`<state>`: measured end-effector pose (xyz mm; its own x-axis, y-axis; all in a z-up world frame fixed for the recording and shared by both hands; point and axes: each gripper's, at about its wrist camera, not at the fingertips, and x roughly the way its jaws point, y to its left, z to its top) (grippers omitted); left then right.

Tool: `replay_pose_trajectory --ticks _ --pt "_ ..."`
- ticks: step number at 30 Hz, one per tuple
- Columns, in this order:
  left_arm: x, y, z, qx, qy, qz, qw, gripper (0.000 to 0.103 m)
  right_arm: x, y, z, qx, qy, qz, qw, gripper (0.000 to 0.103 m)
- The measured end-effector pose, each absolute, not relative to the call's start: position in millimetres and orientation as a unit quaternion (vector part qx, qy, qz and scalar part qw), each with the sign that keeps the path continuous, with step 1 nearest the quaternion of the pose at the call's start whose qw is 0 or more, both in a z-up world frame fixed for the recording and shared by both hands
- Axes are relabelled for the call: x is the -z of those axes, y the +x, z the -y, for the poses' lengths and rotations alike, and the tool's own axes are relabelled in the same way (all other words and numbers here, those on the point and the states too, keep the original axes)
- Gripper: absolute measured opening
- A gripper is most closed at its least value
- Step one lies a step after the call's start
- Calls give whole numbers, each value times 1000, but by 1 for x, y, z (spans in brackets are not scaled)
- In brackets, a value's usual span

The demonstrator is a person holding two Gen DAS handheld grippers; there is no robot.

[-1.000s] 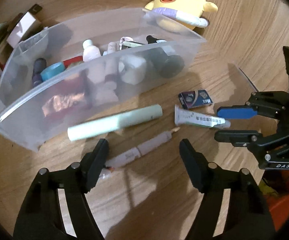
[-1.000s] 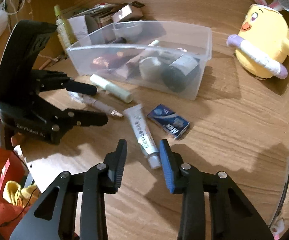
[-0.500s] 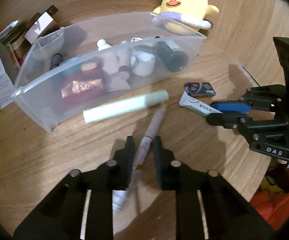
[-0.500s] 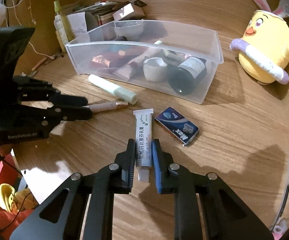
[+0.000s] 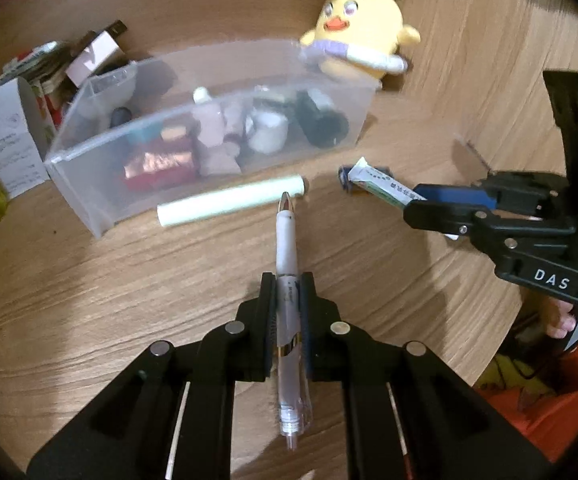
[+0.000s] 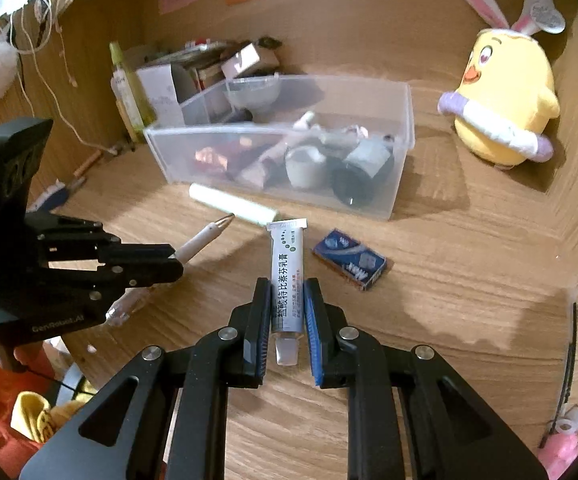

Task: Organize objects
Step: 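Drop white pen into bin with left tool while right tool drops ointment tube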

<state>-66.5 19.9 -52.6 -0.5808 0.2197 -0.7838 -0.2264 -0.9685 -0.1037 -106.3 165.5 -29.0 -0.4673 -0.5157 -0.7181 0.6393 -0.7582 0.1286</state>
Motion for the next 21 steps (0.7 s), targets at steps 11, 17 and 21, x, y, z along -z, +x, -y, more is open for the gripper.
replay_pose_trajectory --ticks 11,17,21 --pt "4 -65 3 -924 -364 44 110 10 -5 -124 -165 873 348 -37 339 15" --pt "-23 -77 19 -936 -334 57 100 10 -27 -141 -160 884 322 -25 336 15" --pt "-37 -90 30 -940 -323 61 88 10 -42 -157 -151 891 309 -23 331 15"
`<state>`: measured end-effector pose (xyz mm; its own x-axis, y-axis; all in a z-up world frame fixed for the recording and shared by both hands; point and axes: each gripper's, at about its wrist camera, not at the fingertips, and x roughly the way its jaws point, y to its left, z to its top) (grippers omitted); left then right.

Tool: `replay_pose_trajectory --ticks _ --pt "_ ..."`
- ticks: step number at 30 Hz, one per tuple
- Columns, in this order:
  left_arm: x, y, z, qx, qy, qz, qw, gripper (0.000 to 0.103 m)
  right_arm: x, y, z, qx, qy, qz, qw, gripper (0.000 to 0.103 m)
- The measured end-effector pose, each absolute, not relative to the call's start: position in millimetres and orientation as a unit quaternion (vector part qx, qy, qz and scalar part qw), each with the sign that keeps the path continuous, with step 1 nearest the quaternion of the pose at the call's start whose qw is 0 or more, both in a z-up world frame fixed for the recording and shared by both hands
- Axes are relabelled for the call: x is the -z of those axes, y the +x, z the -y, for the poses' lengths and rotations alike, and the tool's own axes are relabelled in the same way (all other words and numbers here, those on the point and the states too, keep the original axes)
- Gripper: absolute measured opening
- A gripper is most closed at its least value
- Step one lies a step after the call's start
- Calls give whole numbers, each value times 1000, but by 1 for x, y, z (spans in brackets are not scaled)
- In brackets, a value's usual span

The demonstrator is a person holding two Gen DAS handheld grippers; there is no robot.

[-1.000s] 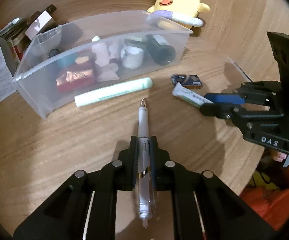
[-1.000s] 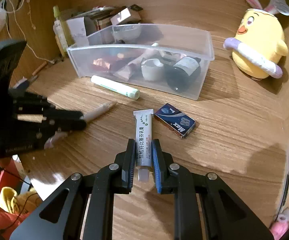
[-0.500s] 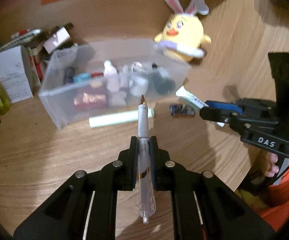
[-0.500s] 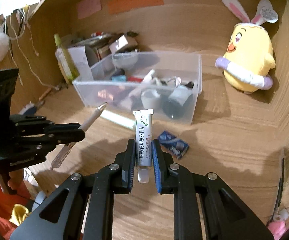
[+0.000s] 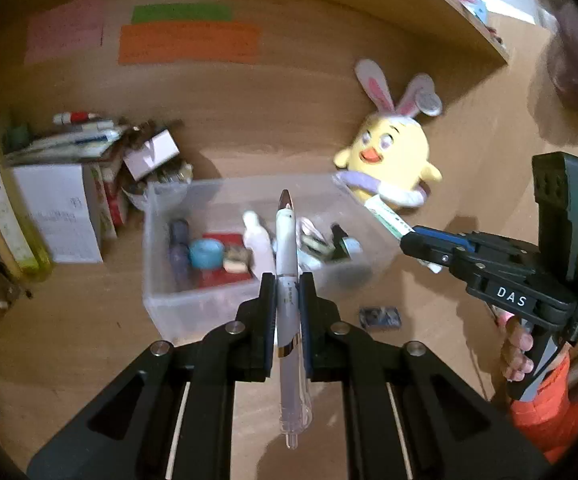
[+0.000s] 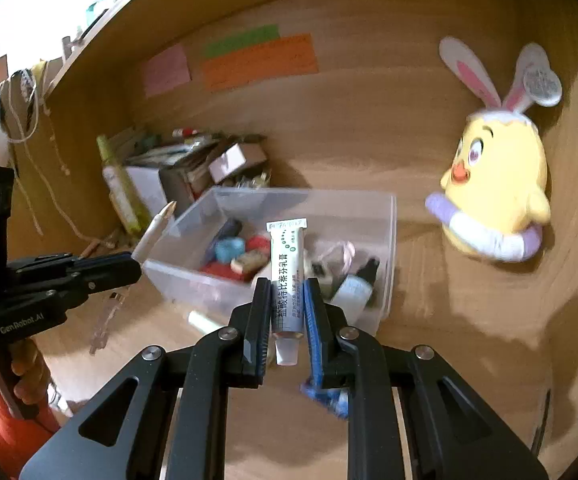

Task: Organize objects
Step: 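Drop white pen into bin with left tool while right tool drops ointment tube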

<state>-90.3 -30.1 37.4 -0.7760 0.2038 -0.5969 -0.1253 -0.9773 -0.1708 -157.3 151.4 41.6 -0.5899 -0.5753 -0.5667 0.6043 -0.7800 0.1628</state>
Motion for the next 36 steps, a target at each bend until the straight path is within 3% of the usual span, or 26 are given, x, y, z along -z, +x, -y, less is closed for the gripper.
replay_pose_trajectory --ticks 10,22,34,36 --pt "-46 -146 49 -939 -337 48 48 10 -49 -203 -109 889 318 -43 326 15" --pt "-5 -211 51 -910 -407 55 48 10 4 -250 -57 856 399 -82 318 15" --pt "-1 -204 49 -904 -417 71 67 11 13 -241 -52 848 404 -117 323 15" --pt "-7 -196 50 -906 -411 74 69 22 7 -237 -56 848 401 -115 327 16"
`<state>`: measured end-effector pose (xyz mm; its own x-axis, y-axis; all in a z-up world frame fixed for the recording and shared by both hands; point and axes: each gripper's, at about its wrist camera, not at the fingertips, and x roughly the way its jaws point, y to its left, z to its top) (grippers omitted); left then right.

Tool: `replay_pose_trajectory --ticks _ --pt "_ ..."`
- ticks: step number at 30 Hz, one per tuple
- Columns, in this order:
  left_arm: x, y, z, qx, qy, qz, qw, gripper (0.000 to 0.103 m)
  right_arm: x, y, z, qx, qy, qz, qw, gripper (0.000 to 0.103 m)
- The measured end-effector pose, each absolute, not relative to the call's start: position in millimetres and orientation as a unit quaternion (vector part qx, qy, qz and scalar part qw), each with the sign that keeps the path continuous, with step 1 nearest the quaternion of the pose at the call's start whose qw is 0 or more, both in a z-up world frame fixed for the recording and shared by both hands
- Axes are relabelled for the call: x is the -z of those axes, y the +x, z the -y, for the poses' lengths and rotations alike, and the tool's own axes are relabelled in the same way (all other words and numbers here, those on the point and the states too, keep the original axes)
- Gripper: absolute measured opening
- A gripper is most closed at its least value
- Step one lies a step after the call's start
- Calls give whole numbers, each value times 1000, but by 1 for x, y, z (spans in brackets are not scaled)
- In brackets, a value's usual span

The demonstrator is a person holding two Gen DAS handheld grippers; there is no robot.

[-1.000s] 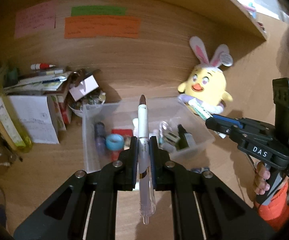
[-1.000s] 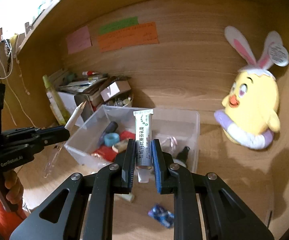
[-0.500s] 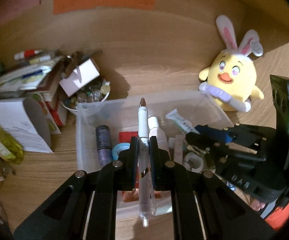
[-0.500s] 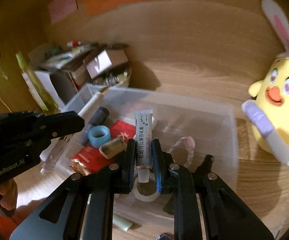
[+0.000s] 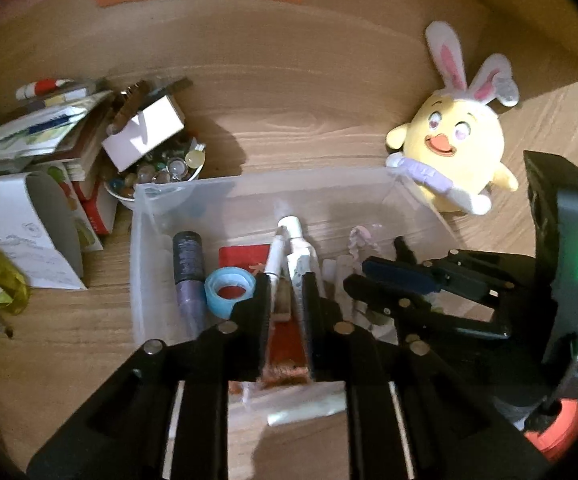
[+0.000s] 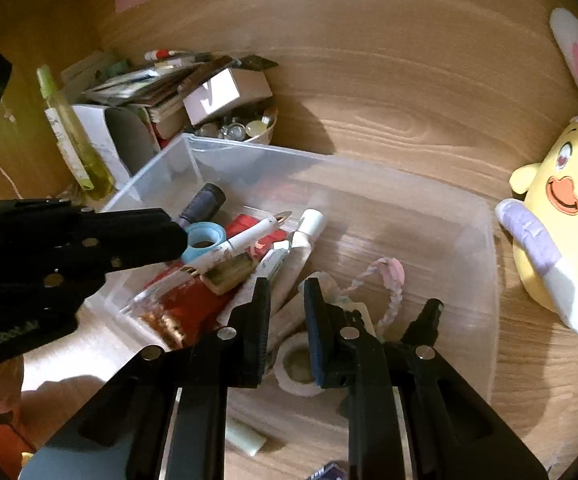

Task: Organize objects
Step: 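Drop white pen into bin with left tool while right tool drops ointment tube, then grasp mint-green marker with left tool while right tool grasps blue Max box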

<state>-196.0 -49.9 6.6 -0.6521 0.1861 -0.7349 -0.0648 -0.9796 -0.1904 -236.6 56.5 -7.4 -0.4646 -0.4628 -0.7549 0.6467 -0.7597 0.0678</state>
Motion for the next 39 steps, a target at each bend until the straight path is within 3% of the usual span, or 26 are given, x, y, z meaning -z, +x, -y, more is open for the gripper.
replay_pose_trajectory --ticks 1,3,6,10,19,27,34,39 --pt "-11 -190 50 -909 -405 74 69 26 4 -234 -60 849 398 -113 330 16" --pt "-17 -178 49 -915 -393 67 64 44 -4 -226 -68 853 387 -112 331 18" --pt "-25 -157 44 -925 -372 49 56 61 -15 -210 -86 863 366 -112 331 27" --pt "-25 -133 36 -927 -367 39 65 71 -23 -190 -110 872 346 -115 325 34" --pt "17 -117 0 -906 -412 -5 96 72 1 -163 -159 868 365 -110 319 48" --pt "51 -145 -23 -882 -456 -43 116 72 49 -169 -161 839 419 -142 316 48" --pt "64 -163 -25 -864 -482 -36 144 71 59 -175 -153 832 429 -156 317 48" --pt "68 -158 -24 -864 -483 -45 133 56 58 -172 -153 831 429 -152 318 48"
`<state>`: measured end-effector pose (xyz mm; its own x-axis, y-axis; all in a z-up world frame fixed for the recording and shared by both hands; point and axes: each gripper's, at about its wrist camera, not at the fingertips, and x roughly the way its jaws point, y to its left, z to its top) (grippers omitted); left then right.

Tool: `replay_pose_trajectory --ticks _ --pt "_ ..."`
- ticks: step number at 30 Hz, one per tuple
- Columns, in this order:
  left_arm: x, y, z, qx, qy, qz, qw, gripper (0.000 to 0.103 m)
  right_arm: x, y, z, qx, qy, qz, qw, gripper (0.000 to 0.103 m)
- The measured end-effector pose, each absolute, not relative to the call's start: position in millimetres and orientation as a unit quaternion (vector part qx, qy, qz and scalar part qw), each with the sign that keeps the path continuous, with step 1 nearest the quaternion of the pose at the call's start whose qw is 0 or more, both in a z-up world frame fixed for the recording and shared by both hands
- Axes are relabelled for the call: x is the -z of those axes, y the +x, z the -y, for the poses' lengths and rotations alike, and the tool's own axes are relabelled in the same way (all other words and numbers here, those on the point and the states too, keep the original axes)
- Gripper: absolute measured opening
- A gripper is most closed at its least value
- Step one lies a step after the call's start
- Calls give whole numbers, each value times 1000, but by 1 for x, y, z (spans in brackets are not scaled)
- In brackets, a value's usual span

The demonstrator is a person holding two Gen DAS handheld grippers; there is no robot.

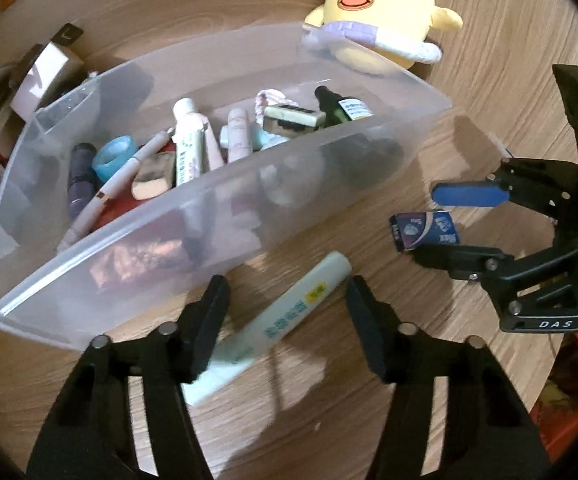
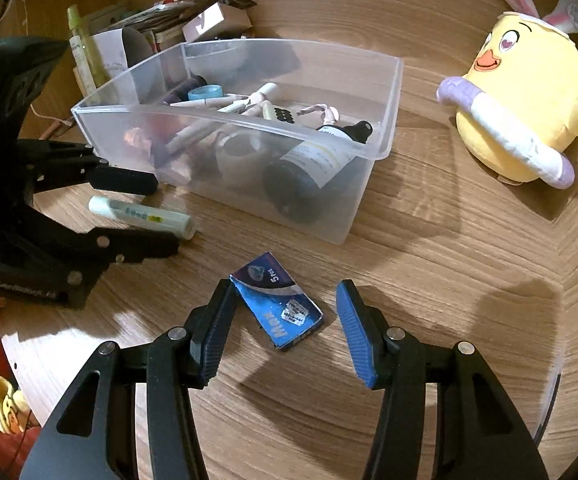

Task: Organize objects
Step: 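Grasp mint-green marker with left tool while right tool grasps blue Max box, then drop mint-green marker into bin with left tool while right tool drops Max box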

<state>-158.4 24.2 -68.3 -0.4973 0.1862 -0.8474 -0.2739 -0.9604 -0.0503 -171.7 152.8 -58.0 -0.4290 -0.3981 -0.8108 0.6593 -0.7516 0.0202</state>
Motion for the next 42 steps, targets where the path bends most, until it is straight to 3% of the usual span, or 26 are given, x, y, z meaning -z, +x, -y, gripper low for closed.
replay_pose_trajectory --ticks 6,10,24,42 --pt "66 -143 -19 -871 -474 -44 124 32 58 -162 -147 829 425 -161 324 47" --pt "66 -130 -17 -876 -467 -44 113 15 57 -153 -146 830 422 -166 325 27" --pt "60 -86 -4 -895 -436 11 88 15 32 -121 -150 848 387 -123 340 26" --pt "-6 -82 12 -940 -335 45 53 15 -32 -134 -152 884 317 -46 342 26"
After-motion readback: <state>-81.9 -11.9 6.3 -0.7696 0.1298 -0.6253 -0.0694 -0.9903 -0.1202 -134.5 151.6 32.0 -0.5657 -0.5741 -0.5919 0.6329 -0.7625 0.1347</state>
